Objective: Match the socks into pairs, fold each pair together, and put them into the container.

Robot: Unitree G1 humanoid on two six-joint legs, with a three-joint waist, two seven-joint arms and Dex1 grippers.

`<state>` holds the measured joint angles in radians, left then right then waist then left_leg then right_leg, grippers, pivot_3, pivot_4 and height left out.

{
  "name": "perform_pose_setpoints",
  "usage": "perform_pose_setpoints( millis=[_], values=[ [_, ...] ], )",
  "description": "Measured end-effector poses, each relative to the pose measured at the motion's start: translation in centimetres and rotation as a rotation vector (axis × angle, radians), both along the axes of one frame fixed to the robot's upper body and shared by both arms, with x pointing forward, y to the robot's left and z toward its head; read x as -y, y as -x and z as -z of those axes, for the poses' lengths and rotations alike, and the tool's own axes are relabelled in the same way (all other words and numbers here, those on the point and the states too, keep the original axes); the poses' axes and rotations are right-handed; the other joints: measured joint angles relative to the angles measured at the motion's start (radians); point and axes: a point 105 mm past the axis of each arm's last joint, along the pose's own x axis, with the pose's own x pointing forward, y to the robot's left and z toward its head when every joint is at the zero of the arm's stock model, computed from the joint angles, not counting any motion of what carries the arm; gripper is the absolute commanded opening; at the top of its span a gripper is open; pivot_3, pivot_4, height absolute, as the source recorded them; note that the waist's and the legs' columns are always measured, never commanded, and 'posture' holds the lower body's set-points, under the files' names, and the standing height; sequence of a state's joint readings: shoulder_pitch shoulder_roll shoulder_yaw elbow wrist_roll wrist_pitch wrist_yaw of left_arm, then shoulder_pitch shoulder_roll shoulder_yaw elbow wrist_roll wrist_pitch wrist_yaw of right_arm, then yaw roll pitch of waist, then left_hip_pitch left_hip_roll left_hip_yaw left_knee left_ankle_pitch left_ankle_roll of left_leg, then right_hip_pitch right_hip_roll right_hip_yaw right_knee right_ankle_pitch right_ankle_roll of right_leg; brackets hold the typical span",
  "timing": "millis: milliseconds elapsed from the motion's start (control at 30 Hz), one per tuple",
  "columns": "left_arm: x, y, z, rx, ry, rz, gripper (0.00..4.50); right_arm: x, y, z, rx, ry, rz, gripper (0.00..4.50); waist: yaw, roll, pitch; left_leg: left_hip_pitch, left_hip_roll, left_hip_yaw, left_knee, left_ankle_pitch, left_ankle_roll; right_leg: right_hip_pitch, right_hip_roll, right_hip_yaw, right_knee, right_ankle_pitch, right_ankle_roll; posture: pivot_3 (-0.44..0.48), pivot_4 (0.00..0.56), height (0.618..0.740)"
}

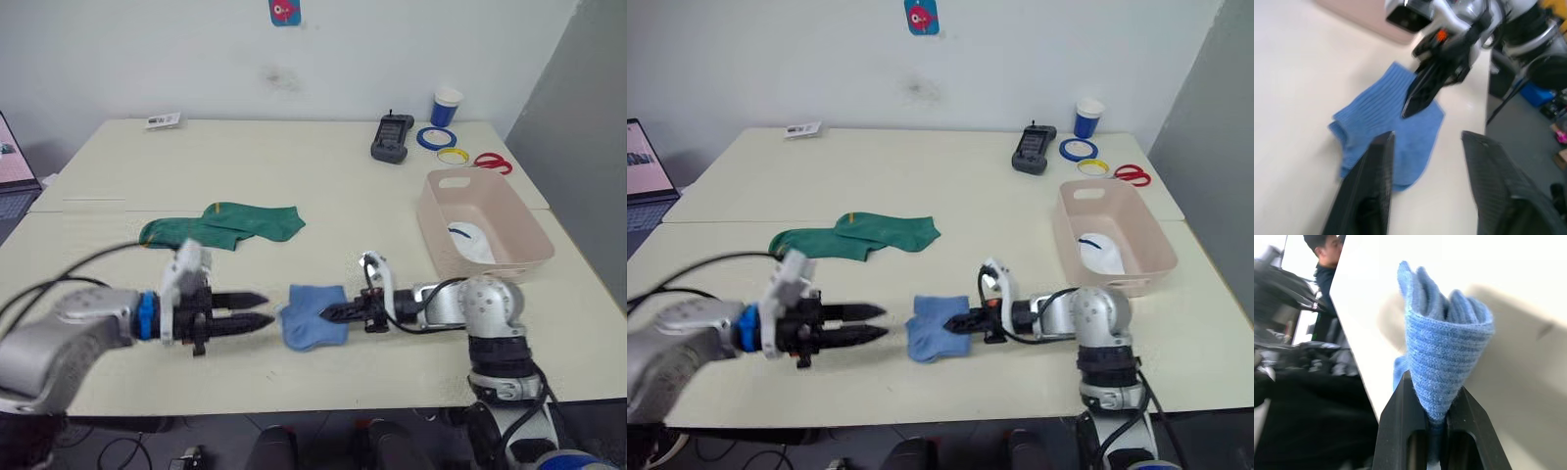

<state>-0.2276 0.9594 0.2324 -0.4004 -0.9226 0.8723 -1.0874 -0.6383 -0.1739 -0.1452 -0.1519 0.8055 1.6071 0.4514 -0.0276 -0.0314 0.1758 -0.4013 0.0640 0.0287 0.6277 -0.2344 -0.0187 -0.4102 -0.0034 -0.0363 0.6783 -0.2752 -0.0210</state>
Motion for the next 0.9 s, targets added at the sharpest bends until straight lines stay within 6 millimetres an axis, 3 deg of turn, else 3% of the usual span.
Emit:
perform_pose_setpoints(
  millis=[167,400,500,567,667,767,900],
  values=[
    [2.1,-1.5,-3.7,0.139,0.023,0.022,4.47,3.6,-1.1,-3.8,0.263,0.105,0.083,0.0,0.004,0.0,0.002,-0.001,-0.001,0.001,-0.001,0.0,0.0,0.0,0.001,0.0,-0.001,-0.001,0.002,0.0,0.15,0.74],
    [5.9,-2.8,-6.3,0.266,0.095,0.047,4.47,7.0,-2.0,-9.0,0.575,0.174,0.216,0.0,-0.001,0.0,0.004,-0.001,-0.001,0.003,0.0,0.0,0.0,0.0,0.001,0.004,-0.001,-0.001,0.002,0.0,0.15,0.74],
    [7.8,-3.2,-6.5,0.296,0.112,0.066,4.47,10.2,-3.4,-13.3,0.792,0.275,0.371,0.0,0.002,0.0,0.005,-0.001,-0.001,0.003,0.0,0.0,-0.001,0.0,0.001,0.003,-0.002,-0.001,0.002,0.0,0.15,0.74],
    [9.2,-3.7,-6.5,0.323,0.129,0.072,4.47,14.4,-4.6,-14.8,0.984,0.535,0.482,0.0,0.014,0.0,0.005,-0.001,-0.003,0.003,0.0,0.0,0.0,0.002,0.001,0.002,-0.004,-0.002,0.003,0.0,0.15,0.74],
    [10.3,-5.0,-6.2,0.348,0.146,0.03,4.47,19.6,-6.5,-14.3,1.136,0.892,0.517,0.0,0.02,-0.001,0.005,0.0,-0.003,0.005,0.001,0.0,-0.001,0.003,0.001,0.005,-0.005,-0.001,0.004,0.0,0.15,0.74],
    [11.7,-5.8,-6.8,0.375,0.178,0.015,4.47,21.0,-7.9,-11.1,1.195,1.114,0.343,0.0,0.013,-0.002,0.006,0.001,-0.003,0.007,0.001,0.001,-0.002,0.002,0.001,0.011,-0.005,-0.001,0.005,0.0,0.15,0.74],
    [12.7,-6.0,-7.0,0.399,0.195,0.013,4.47,21.4,-8.6,-7.1,1.2,1.25,0.105,0.0,0.002,-0.001,0.006,0.001,-0.002,0.008,0.001,0.003,-0.005,0.001,0.001,0.014,-0.004,-0.001,0.005,0.0,0.15,0.74]
  ],
)
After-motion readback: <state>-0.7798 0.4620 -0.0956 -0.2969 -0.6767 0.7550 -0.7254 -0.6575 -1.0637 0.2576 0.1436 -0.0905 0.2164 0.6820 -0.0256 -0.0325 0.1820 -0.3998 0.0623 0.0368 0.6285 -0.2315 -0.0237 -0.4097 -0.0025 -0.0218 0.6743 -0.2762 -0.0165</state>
